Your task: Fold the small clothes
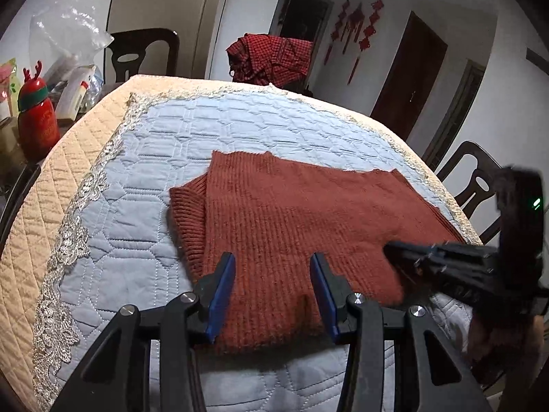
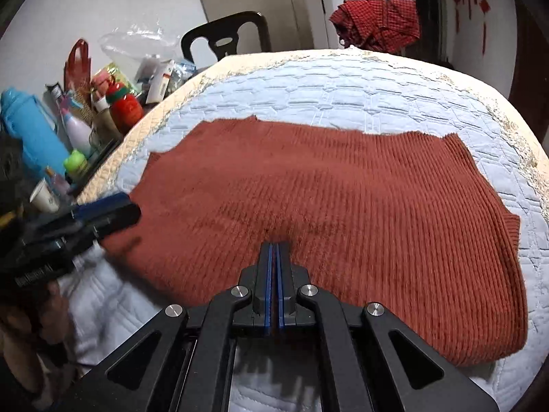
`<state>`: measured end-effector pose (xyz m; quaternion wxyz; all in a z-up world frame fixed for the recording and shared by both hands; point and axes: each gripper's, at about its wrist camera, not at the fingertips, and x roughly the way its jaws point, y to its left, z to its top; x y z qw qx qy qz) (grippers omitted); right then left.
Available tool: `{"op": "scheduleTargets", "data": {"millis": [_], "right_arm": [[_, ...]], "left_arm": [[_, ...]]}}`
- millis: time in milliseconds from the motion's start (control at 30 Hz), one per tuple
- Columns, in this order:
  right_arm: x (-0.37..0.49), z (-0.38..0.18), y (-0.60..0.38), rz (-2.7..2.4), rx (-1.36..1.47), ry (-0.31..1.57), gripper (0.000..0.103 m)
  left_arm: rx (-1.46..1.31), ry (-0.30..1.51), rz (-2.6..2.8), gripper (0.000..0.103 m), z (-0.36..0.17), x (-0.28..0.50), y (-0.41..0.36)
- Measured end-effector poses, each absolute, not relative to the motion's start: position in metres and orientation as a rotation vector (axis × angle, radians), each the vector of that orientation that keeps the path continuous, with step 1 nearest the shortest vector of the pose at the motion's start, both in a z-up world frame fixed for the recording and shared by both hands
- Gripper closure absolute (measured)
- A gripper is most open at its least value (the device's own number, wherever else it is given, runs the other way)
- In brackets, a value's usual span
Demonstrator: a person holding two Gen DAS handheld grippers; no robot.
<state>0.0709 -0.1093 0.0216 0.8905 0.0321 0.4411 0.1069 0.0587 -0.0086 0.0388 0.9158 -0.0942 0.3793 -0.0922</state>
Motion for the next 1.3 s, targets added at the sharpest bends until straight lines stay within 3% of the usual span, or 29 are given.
{"op": "scheduleTargets", "data": {"millis": [533, 1000, 1300], "right_arm": [[0.125, 0.019, -0.115, 0.164, 0.073, 0.924, 0.101], [0.074, 0.025, -0.113, 0.221, 0.075, 0.918, 0.096], [0.066, 0.02, -0.116, 0.24, 0.1, 0.914, 0.095]], "left_arm": [[-0.281, 0.783, -0.134, 0.055, 0.038, 0.055, 0.023], [-0.405, 0.866, -0.17, 0.055, 0.014, 0.103, 0.037], [-0.487, 0.868, -0.212, 0.055, 0.011, 0.078, 0.038]]}}
